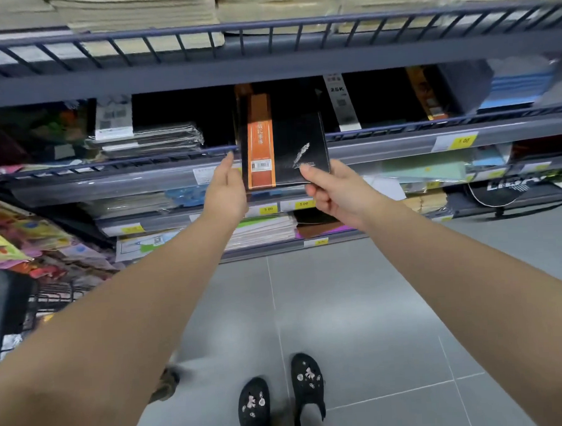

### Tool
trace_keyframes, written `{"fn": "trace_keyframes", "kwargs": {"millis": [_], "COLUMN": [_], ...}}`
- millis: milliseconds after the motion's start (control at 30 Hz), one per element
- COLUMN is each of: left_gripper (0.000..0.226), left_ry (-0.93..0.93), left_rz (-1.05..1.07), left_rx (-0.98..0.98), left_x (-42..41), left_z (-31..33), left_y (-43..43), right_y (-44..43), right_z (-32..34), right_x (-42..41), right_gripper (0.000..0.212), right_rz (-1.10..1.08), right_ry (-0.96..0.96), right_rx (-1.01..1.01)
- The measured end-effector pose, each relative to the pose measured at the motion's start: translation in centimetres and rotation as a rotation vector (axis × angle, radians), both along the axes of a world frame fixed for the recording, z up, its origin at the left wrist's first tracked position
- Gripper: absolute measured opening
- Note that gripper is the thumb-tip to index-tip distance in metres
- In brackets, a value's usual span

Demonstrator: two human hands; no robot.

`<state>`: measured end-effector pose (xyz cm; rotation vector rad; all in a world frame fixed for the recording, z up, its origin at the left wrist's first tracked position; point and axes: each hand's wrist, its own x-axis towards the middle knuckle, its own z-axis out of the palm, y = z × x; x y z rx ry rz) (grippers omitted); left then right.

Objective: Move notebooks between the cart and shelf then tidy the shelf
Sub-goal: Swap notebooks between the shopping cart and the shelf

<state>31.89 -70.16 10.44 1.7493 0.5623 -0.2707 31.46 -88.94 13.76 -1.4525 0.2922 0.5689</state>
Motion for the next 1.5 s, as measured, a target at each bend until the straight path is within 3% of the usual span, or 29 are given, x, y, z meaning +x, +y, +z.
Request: {"fn": "trace_keyframes", "kwargs": {"millis": [133, 267, 367, 500, 767, 900, 1100, 1200, 1333, 1500], "left_gripper": [0.078, 0.087, 0.088, 0.093, 0.100, 0.097, 0.072, 0.070, 0.076, 0.075], "left_ry": [-0.063, -0.090, -0.117, -0.105, -0.095, -0.030, 0.193, 0.256, 0.378, 0.400], "left_rz": [-0.384, -0.438, -0.414, -0.402, -0.407, -0.547, -0.717, -0.683, -0.558, -0.399], "left_rx": [0.559, 0.839, 0.840, 0.905, 0.903, 0.924, 1.025, 1.094, 1.130, 1.139], "left_x": [0.3, 1.1, 1.0, 1.0, 0.9, -0.3, -6.7, -10.7, -16.7, -23.5], "left_z": [-0.7, -1.1, -1.8, -2.6, -2.9, -1.2, 2.8, 4.9, 7.3, 10.1], "left_y": [2.4, 2.6, 2.1, 1.9, 1.8, 2.3, 4.6, 7.3, 11.0, 14.8], "right_y": [0.7, 2.2, 3.3, 4.6, 5.4, 5.0, 6.4, 8.7, 12.5, 17.1], "right_z": [-0.3, -1.0, -1.2, -1.3, -2.7, -2.1, 1.3, 3.3, 5.1, 6.1], "right_x": [3.5, 6.6, 7.6, 7.7, 5.6, 4.3, 0.0, -2.8, -5.9, -10.0], "right_gripper": [0.014, 0.025, 0.031, 0.006, 0.026, 0.028, 0.028, 0.036, 0.064, 0.083], "right_rz": [-0.044, -0.200, -0.291, -0.329, -0.405, -0.475, 0.031, 0.312, 0.673, 0.955], "right_ry": [0.025, 0.082, 0.082, -0.026, -0.120, -0.062, 0.023, -0.090, -0.265, -0.438], "right_rx": [-0.009, 0.015, 0.055, 0.067, -0.151, -0.208, -0.458, -0.546, -0.688, -0.768]}}
